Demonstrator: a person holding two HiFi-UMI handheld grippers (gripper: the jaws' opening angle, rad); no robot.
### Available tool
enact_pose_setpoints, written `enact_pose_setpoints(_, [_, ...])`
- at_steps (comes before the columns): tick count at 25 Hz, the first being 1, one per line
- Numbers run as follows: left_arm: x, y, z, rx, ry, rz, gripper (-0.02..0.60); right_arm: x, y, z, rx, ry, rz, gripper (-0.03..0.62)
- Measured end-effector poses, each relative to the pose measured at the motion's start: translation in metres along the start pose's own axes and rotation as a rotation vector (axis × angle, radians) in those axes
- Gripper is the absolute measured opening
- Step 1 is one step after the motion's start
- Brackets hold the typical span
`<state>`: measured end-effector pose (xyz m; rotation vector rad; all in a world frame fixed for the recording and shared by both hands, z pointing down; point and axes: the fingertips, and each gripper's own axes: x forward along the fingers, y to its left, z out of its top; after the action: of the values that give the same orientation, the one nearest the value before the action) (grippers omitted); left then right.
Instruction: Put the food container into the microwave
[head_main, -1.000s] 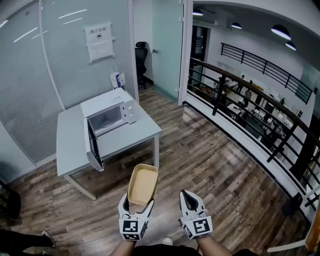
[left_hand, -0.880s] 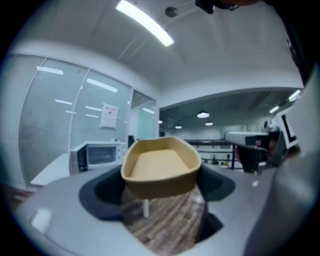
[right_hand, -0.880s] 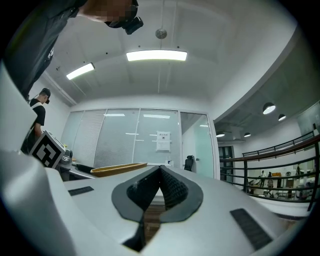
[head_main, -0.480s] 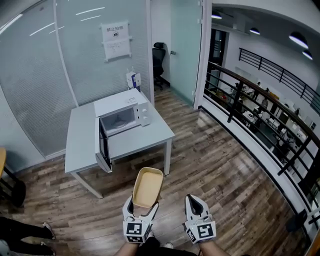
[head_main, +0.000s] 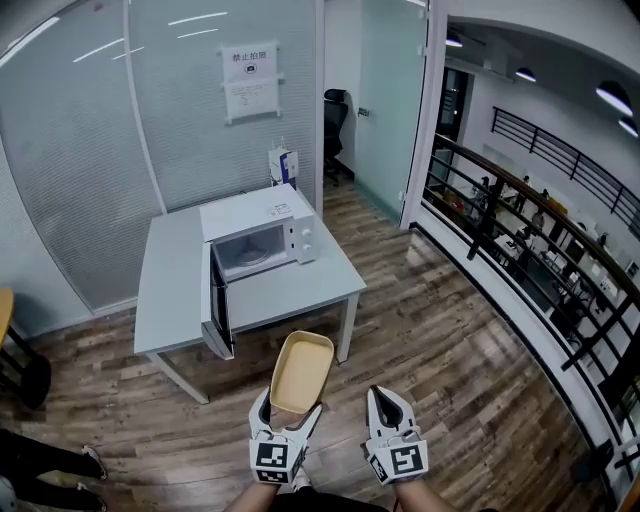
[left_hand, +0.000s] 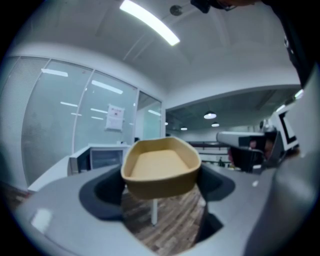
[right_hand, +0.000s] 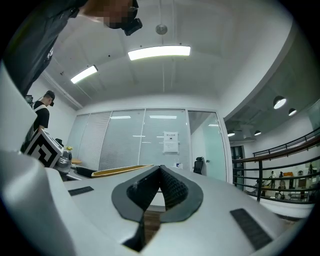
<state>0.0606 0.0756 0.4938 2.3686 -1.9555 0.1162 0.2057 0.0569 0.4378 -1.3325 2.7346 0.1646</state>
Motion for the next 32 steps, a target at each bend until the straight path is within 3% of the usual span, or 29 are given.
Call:
enact_pose_setpoints(15, [0.052,0.099,0.000,-0.010,0.003,0.015,0.451,0.111,0.037,-0.003,-0.042,0.015,0.026,-0.002])
enact_pose_setpoints(24, [0.077,0.108,0.006,-0.024,-0.016,-0.012,0.451,0.141,0.037,-0.008,-0.060,0.029,0.060,-0.002])
enact_pose_setpoints(32, [0.129,0.118,0.023,0.015,-0.040,0.020,0.451,0.190,0.014,-0.014,-0.047,0.007,0.120,-0.002])
